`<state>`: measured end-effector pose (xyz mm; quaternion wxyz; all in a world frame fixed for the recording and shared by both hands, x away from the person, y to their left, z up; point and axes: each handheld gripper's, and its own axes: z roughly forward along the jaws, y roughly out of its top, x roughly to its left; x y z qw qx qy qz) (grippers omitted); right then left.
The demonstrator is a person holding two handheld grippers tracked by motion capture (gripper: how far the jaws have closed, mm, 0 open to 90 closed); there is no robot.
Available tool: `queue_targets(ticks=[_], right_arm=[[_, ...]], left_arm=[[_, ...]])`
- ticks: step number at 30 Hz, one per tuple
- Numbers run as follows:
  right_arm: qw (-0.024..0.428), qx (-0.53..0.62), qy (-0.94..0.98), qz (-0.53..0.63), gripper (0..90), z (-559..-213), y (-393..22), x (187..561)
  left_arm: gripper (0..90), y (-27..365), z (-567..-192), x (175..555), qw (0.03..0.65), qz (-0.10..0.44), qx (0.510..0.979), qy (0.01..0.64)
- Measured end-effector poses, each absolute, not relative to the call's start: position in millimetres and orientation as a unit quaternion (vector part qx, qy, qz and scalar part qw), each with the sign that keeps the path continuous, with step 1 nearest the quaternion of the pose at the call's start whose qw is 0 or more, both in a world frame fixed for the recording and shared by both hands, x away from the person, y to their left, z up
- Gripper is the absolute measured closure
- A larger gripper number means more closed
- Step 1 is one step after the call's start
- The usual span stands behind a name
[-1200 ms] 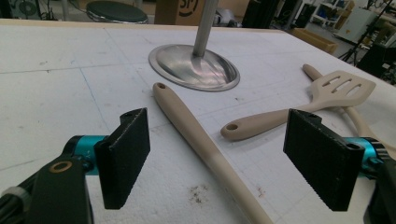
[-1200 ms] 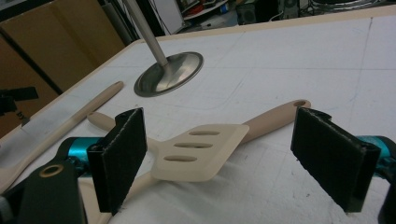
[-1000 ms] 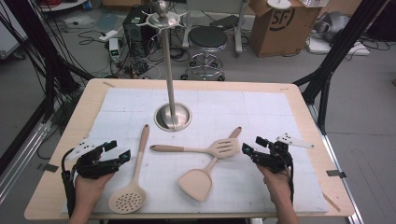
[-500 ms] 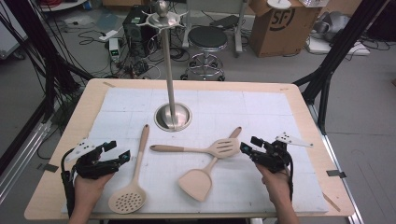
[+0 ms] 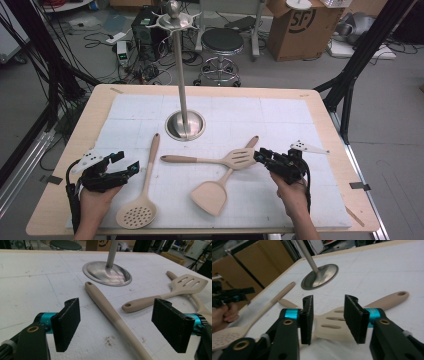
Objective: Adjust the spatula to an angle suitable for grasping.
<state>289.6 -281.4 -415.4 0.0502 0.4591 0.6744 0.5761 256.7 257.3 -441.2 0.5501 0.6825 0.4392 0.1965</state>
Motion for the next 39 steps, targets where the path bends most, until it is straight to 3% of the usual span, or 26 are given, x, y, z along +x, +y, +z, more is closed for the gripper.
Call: queue_targets(ticks=[9, 18, 32, 39], right_arm=[[0.027, 0.462, 0.687, 0.561, 78.8, -414.2, -268.6, 290.2], [0.005, 0.457, 0.699, 0.55, 88.4, -417.0, -257.4, 293.6], [-0.064, 0.454, 0.696, 0.553, 89.3, -425.5, -225.3, 299.5], [-0.076, 0.449, 0.722, 0.521, 89.4, -429.8, -201.7, 302.7]], left_arm=[[23.8, 258.3, -441.4, 255.6, 0.549, 0.203, 0.681, 0.44], [23.9, 258.7, -440.8, 255.2, 0.55, 0.205, 0.681, 0.438], [25.0, 260.6, -440.6, 254.7, 0.55, 0.208, 0.677, 0.443], [26.1, 260.8, -440.3, 254.9, 0.553, 0.208, 0.676, 0.441]])
